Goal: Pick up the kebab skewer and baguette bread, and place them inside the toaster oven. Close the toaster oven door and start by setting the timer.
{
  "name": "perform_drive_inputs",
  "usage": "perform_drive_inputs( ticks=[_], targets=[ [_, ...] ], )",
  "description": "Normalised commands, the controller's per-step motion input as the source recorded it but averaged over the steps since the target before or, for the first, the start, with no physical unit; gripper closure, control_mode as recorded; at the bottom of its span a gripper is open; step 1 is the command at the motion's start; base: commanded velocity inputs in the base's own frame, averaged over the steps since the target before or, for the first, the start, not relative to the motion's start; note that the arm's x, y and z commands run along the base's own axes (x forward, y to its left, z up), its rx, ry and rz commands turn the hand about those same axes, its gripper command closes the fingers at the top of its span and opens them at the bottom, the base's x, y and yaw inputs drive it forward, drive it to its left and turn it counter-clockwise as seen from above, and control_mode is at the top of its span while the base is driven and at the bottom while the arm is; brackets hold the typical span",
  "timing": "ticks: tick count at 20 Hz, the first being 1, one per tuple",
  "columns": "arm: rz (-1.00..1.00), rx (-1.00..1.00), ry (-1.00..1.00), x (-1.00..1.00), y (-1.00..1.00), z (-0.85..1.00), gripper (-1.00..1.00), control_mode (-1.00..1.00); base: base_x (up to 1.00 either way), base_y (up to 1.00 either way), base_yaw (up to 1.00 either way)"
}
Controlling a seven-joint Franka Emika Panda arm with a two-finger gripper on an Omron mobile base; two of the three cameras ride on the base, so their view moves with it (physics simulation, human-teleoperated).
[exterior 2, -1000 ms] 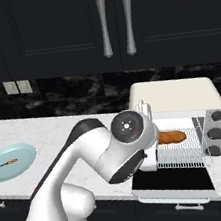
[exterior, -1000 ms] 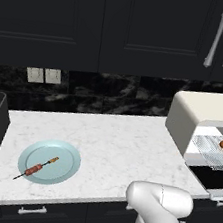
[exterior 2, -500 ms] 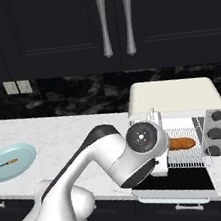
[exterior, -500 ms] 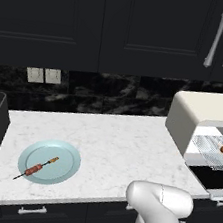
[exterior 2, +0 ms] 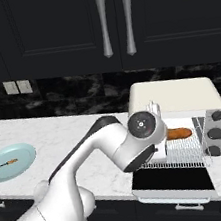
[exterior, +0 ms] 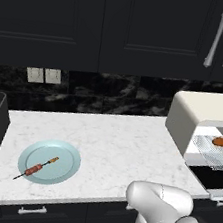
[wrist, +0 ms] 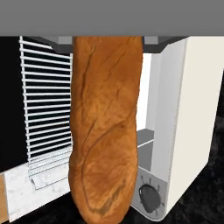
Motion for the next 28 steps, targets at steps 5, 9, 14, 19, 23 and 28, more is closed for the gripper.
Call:
perform_drive_inputs(
  ticks=[5,9,14,19,23,28],
  targets=[
    [0.05,0.0,0.01,0.23,-0.12,-0.36,1.0,-1.0,0.0,0.0,0.0],
    [0.04,0.0,0.03,0.28,-0.06,-0.18,1.0,-1.0,0.0,0.0,0.0],
    [0.03,0.01,0.05,0.34,-0.1,-0.08,1.0,-1.0,0.0,0.0,0.0],
    [0.01,0.02,0.08,0.34,-0.08,-0.02,1.0,-1.0,0.0,0.0,0.0],
    [0.0,0.0,0.07,0.31,0.0,-0.03,1.0,-1.0,0.0,0.0,0.0],
    [0.0,0.02,0.02,0.19,-0.01,-0.34,1.0,-1.0,0.0,0.0,0.0]
  ],
)
